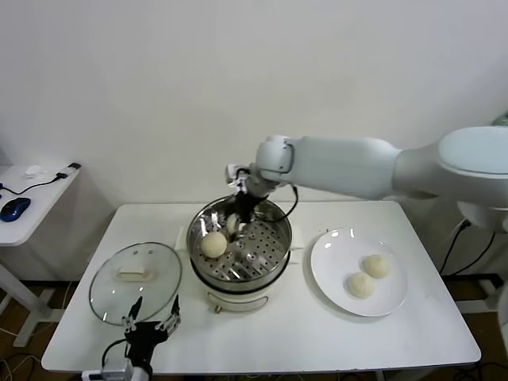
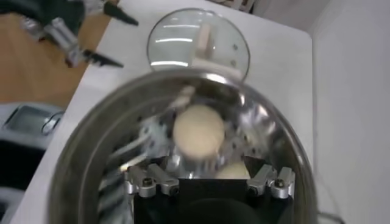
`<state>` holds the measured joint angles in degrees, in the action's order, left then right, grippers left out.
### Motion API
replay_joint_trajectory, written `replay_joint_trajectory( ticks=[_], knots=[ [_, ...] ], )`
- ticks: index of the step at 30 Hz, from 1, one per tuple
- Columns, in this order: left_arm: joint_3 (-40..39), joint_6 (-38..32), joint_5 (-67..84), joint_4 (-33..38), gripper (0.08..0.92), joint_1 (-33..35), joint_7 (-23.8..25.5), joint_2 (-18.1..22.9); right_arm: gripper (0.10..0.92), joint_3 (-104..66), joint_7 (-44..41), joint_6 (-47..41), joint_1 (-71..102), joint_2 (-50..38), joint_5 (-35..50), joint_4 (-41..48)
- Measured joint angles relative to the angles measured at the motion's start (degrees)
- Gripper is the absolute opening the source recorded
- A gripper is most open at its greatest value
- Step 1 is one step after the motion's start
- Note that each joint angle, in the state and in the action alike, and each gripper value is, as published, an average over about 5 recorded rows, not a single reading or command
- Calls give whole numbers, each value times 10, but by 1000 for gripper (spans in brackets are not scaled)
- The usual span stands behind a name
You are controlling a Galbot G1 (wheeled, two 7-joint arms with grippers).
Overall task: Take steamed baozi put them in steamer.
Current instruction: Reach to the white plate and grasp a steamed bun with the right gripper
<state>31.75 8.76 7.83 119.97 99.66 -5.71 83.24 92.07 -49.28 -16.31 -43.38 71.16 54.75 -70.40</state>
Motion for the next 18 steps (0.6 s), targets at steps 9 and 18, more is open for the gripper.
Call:
replay_joint_trajectory(
  ticks=[9,18],
  knots=[
    [-3,0,-1,-3,823,-4,1,-2,823,121,-66,33,-113,-176,-61,-100],
    [2,1,-1,-6,823,-6,1,-3,823,175,-66,26,-98,-305,-160,-152]
  ],
)
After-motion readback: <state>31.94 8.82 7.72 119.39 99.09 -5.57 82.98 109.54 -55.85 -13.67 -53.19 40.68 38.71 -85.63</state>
